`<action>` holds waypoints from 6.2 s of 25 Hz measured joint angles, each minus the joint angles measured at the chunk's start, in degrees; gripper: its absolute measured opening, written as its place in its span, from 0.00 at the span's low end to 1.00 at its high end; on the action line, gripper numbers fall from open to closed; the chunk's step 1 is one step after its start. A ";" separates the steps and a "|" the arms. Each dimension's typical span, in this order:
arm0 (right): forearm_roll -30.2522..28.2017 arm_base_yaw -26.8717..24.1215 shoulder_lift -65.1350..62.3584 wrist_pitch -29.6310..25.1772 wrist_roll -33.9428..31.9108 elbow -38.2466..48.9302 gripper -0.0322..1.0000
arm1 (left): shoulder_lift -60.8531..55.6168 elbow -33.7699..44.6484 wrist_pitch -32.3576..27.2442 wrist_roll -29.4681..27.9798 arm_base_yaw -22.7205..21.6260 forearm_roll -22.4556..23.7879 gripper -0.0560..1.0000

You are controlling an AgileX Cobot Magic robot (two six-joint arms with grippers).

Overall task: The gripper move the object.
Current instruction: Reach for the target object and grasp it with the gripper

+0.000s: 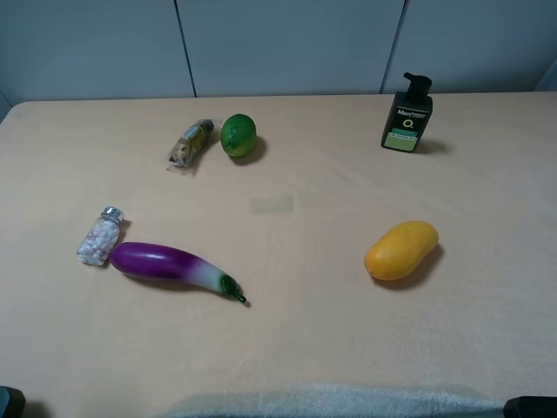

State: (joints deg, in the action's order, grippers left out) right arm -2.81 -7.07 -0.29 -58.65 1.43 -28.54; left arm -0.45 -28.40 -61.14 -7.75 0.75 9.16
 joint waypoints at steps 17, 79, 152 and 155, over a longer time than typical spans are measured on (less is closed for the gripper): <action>0.00 0.00 0.00 0.00 0.00 0.00 0.70 | 0.00 0.00 0.00 0.00 0.00 0.00 0.86; 6.71 19.09 84.96 7.97 23.82 -49.86 0.70 | 0.00 0.00 0.00 0.00 0.00 0.05 0.86; 4.55 19.48 128.42 -1.40 48.09 -74.87 0.70 | 0.00 0.00 0.00 0.00 0.00 0.05 0.86; 5.42 19.48 128.75 -1.40 48.09 -74.87 0.70 | 0.00 0.00 0.00 0.00 0.00 0.05 0.86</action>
State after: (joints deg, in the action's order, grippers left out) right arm 2.61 12.41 128.46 -60.05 49.52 -103.41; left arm -0.45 -28.40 -61.14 -7.75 0.75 9.21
